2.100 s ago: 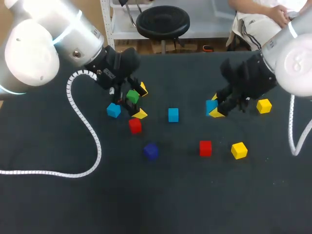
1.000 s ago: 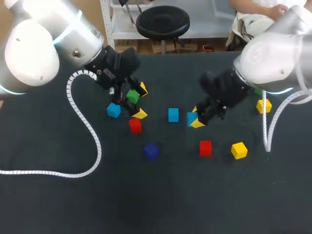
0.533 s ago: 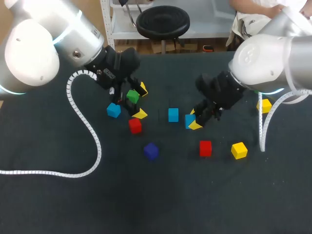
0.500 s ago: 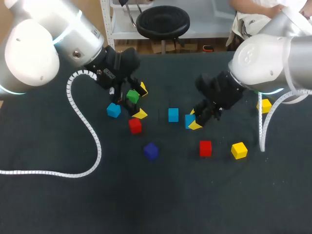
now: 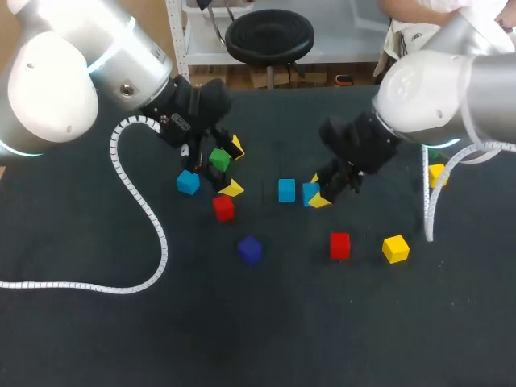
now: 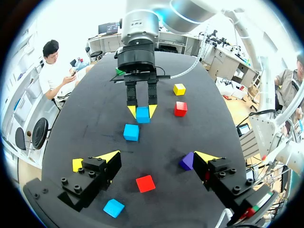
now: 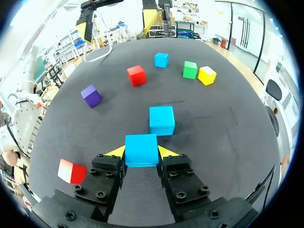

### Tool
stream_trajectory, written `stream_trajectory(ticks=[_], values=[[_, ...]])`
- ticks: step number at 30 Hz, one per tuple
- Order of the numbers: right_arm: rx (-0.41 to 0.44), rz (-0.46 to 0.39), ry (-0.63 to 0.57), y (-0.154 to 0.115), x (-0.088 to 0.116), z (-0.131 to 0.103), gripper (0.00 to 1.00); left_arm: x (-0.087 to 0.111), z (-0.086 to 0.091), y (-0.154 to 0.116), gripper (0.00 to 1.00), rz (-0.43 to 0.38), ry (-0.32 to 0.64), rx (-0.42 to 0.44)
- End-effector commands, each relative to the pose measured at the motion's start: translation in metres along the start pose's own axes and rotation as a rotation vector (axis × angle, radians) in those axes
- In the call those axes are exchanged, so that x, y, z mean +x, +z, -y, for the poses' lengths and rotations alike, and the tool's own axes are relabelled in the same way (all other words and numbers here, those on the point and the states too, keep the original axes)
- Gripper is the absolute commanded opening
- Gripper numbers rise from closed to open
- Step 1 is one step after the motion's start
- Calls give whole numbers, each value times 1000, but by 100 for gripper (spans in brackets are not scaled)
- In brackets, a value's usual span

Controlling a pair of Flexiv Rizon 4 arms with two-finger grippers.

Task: Place the blue cubes, place green cubes on the blue cubes, place the yellow cubes on the green cubes, then place the red cubes on the yellow cubes, and place purple cube on the red cubes.

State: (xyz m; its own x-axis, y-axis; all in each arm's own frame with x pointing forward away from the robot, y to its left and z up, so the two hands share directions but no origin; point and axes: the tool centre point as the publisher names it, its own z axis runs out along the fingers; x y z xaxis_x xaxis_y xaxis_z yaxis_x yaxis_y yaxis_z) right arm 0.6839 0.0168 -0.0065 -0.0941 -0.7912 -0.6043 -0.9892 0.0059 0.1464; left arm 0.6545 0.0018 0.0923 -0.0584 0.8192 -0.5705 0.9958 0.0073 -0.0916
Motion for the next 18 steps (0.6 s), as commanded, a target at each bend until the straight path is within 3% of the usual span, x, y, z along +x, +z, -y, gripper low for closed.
stream_trajectory(ticks=[1,18], values=[[-7,1,-3,2,0,4,0,0,-1,0,100,1,2,3],[-2,-21,-2,7,3,9,0,0,-1,0,100,1,2,3]])
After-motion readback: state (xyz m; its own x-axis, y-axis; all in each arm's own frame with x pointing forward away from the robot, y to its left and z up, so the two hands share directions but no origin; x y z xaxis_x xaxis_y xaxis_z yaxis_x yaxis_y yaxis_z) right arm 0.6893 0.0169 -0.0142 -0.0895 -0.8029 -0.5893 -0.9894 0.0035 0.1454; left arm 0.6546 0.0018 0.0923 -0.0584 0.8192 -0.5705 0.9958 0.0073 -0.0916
